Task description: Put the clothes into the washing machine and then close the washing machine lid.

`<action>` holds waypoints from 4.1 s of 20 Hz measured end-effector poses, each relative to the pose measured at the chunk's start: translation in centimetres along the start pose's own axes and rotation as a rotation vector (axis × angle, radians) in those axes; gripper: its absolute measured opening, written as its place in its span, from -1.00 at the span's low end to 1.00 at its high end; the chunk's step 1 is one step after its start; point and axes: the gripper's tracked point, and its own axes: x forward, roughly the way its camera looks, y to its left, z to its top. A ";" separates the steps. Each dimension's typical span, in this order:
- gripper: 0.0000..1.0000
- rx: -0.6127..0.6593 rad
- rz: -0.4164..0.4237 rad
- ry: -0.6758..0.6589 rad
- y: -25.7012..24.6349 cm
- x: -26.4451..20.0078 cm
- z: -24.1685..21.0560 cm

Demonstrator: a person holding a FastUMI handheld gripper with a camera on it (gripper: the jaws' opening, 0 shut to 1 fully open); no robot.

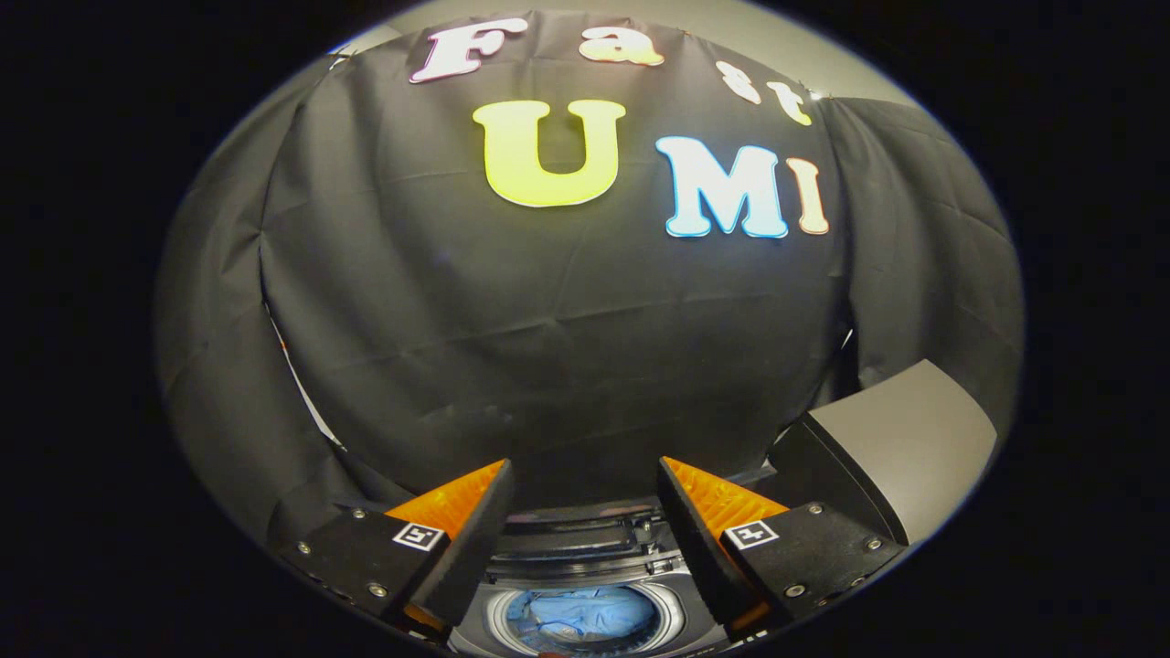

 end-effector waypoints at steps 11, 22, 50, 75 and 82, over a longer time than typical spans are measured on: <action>0.92 0.006 0.056 0.246 1.0 5.7 -4.1; 0.95 -0.070 0.057 0.147 0.9 3.9 -5.1; 0.94 -0.071 0.055 0.062 0.0 -1.7 -8.6; 0.91 -0.068 0.161 0.168 0.1 -10.0 -18.9; 0.91 -0.092 0.183 0.054 -2.8 -16.3 -18.1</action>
